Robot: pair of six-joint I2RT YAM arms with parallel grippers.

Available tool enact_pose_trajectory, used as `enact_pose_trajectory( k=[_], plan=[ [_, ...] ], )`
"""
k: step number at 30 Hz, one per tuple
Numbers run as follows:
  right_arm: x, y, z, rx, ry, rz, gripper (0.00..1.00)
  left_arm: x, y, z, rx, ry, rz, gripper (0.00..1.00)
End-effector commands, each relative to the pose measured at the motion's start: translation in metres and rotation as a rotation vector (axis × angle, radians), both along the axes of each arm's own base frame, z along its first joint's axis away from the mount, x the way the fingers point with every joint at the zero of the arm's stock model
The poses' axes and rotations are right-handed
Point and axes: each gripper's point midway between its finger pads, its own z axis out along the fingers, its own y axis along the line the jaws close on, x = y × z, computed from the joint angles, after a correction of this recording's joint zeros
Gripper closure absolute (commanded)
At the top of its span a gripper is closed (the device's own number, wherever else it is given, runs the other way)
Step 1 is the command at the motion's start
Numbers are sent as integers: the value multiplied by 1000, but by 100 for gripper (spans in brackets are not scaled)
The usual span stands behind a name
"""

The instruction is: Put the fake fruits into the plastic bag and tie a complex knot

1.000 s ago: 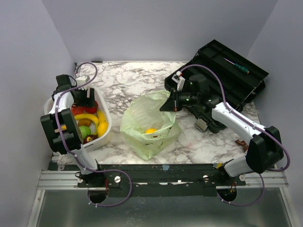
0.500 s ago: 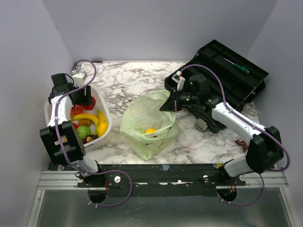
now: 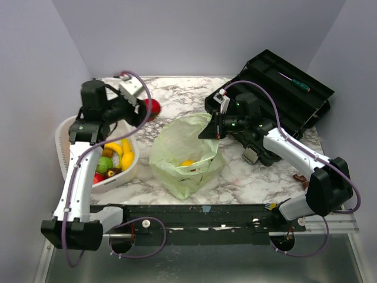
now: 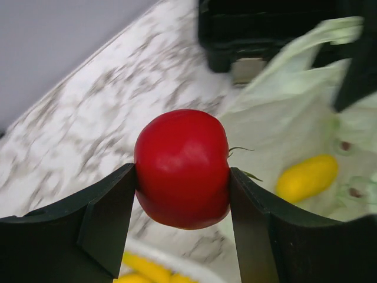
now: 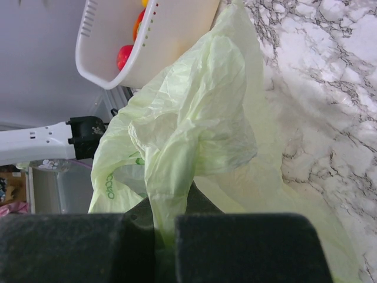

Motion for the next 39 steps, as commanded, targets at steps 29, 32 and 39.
enact_pose_trajectory(
  k=[29, 32, 39],
  plan=[
    [-3, 0, 5, 15, -50, 55, 99, -98, -130, -43, -26, 94, -482, 2],
    [-3, 0, 7, 19, -50, 56, 99, -71, -77, -36, -17, 113, -291, 2],
    [-5, -1, 6, 17, -57, 56, 99, -23, 77, -72, 56, 227, 176, 4]
  ],
)
